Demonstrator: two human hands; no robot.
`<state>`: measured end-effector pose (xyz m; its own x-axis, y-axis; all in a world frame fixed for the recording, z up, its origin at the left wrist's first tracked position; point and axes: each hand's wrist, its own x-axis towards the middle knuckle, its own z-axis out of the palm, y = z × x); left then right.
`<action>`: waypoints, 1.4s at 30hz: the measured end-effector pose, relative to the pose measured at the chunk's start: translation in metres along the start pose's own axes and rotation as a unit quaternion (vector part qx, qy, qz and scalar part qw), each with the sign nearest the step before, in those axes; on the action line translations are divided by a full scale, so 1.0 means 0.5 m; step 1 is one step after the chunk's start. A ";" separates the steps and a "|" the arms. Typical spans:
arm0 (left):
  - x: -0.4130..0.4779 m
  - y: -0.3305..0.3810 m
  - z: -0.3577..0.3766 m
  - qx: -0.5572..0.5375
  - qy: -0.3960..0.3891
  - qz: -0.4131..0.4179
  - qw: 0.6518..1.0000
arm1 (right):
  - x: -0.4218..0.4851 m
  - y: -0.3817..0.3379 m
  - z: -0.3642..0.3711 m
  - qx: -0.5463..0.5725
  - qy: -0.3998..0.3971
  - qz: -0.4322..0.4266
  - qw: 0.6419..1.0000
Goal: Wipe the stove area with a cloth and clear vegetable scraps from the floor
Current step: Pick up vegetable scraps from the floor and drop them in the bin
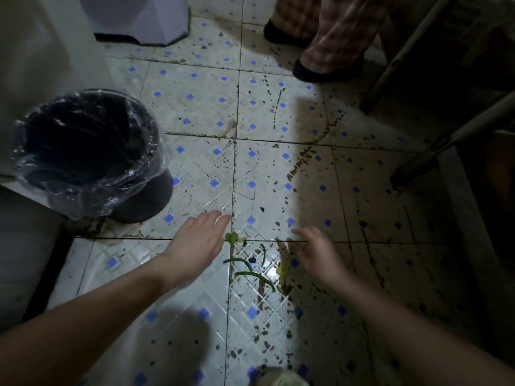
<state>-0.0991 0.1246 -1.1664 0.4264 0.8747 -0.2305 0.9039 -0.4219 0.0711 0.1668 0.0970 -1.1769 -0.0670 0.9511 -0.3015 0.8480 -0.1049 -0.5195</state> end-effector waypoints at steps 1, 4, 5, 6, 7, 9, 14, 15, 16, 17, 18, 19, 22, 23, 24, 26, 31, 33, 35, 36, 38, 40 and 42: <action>-0.001 0.003 0.009 -0.007 -0.007 0.003 1.000 | -0.008 0.007 0.007 0.004 -0.007 0.007 1.000; -0.006 0.009 0.038 -0.016 -0.024 0.011 1.000 | -0.031 0.024 0.028 0.005 -0.032 -0.009 0.999; -0.008 0.011 0.049 -0.016 -0.030 0.012 0.999 | -0.038 0.028 0.035 0.008 -0.038 -0.018 0.999; -0.007 0.014 0.059 -0.016 -0.039 0.013 0.999 | -0.045 0.031 0.042 0.009 -0.046 -0.023 0.999; -0.007 0.016 0.069 -0.013 -0.053 0.016 0.998 | -0.051 0.033 0.049 0.007 -0.056 -0.029 0.998; -0.002 0.018 0.083 0.004 -0.084 0.024 0.996 | -0.060 0.037 0.064 -0.004 -0.074 -0.047 0.996; 0.020 0.016 0.106 0.002 -0.105 0.033 0.994 | -0.066 0.044 0.085 -0.035 -0.122 -0.081 0.989; 0.023 0.018 0.110 0.001 -0.103 0.037 0.994 | -0.064 0.043 0.088 -0.042 -0.121 -0.083 0.988; 0.025 0.021 0.115 0.002 -0.103 0.043 0.994 | -0.060 0.041 0.091 -0.049 -0.115 -0.084 0.989; 0.026 0.023 0.121 0.004 -0.102 0.050 0.993 | -0.055 0.039 0.094 -0.056 -0.106 -0.086 0.989; 0.026 0.024 0.126 0.006 -0.098 0.056 0.994 | -0.049 0.036 0.098 -0.059 -0.097 -0.086 0.990; 0.025 0.023 0.130 0.011 -0.092 0.062 0.994 | -0.044 0.035 0.100 -0.062 -0.091 -0.084 0.990; 0.022 0.019 0.130 0.023 -0.065 0.078 0.995 | -0.033 0.035 0.105 -0.066 -0.090 -0.076 0.991; 0.022 0.020 0.127 0.022 -0.052 0.085 0.995 | -0.033 0.036 0.107 -0.064 -0.093 -0.076 0.991; 0.021 0.020 0.126 0.021 -0.034 0.089 0.995 | -0.033 0.038 0.108 -0.061 -0.097 -0.077 0.990; 0.022 0.020 0.126 0.015 -0.006 0.094 0.995 | -0.036 0.042 0.111 -0.053 -0.111 -0.078 0.989; 0.028 0.016 0.123 0.005 0.002 0.101 0.995 | -0.037 0.052 0.112 -0.007 -0.118 -0.052 0.992; 0.029 0.016 0.123 -0.005 -0.001 0.098 0.995 | -0.036 0.058 0.106 0.021 -0.100 -0.039 0.994; 0.031 0.018 0.124 -0.018 0.002 0.099 0.995 | -0.038 0.062 0.101 0.043 -0.082 -0.030 0.995; 0.032 0.018 0.124 -0.030 0.005 0.099 0.995 | -0.039 0.063 0.099 0.052 -0.074 -0.027 0.996; 0.036 0.017 0.124 -0.062 0.014 0.102 0.993 | -0.042 0.062 0.101 0.062 -0.066 -0.025 0.996; 0.041 0.018 0.124 -0.092 0.016 0.110 0.989 | -0.045 0.059 0.107 0.053 -0.075 -0.031 0.995; 0.047 0.023 0.126 -0.116 0.017 0.119 0.986 | -0.047 0.055 0.117 0.046 -0.089 -0.032 0.994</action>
<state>-0.0811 0.1254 -1.2320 0.6242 0.7670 -0.1485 0.7604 -0.5530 0.3405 0.1607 0.0549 -1.2308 -0.2188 0.8911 -0.3975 0.7882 -0.0788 -0.6104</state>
